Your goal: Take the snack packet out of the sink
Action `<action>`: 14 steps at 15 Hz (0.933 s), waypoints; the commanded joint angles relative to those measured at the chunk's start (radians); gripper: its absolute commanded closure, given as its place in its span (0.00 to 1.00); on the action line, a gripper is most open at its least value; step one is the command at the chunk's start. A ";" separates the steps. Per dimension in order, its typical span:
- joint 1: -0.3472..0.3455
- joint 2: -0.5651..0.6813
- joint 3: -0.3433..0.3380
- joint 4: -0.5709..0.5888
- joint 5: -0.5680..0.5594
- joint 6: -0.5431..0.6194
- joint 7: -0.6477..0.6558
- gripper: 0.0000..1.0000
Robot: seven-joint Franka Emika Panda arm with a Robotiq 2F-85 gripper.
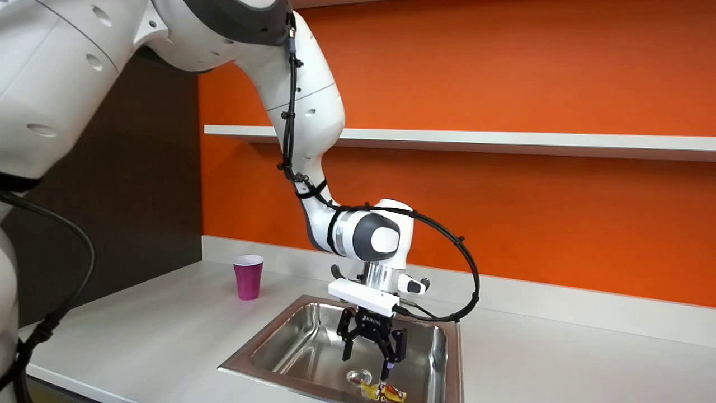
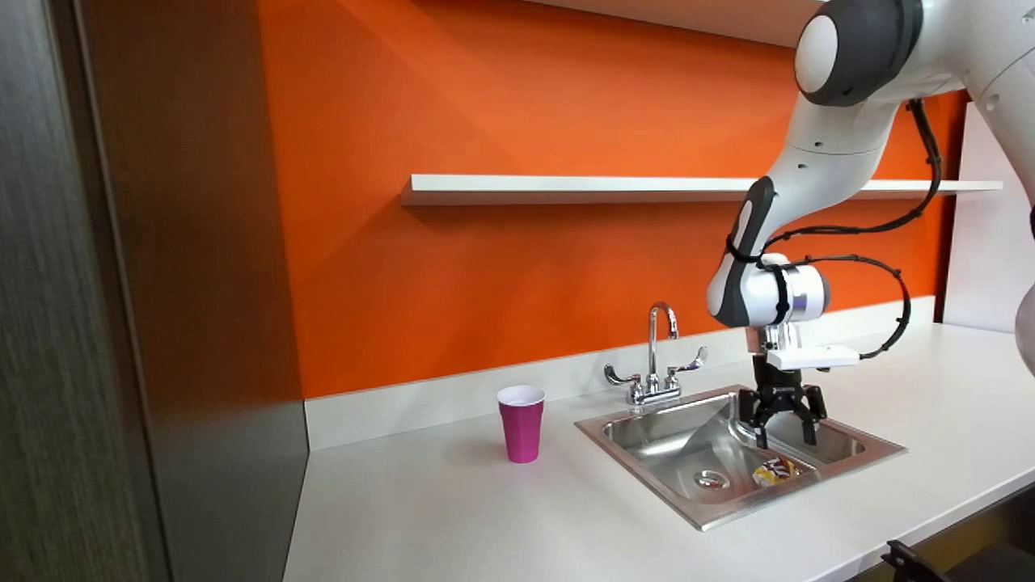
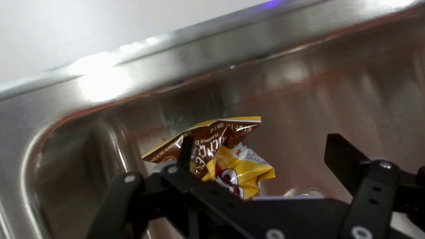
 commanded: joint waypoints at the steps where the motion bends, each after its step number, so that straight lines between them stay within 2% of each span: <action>1: -0.018 0.008 0.012 0.002 -0.026 0.032 0.038 0.00; 14: -0.015 0.131 -0.018 0.089 -0.091 0.101 0.112 0.00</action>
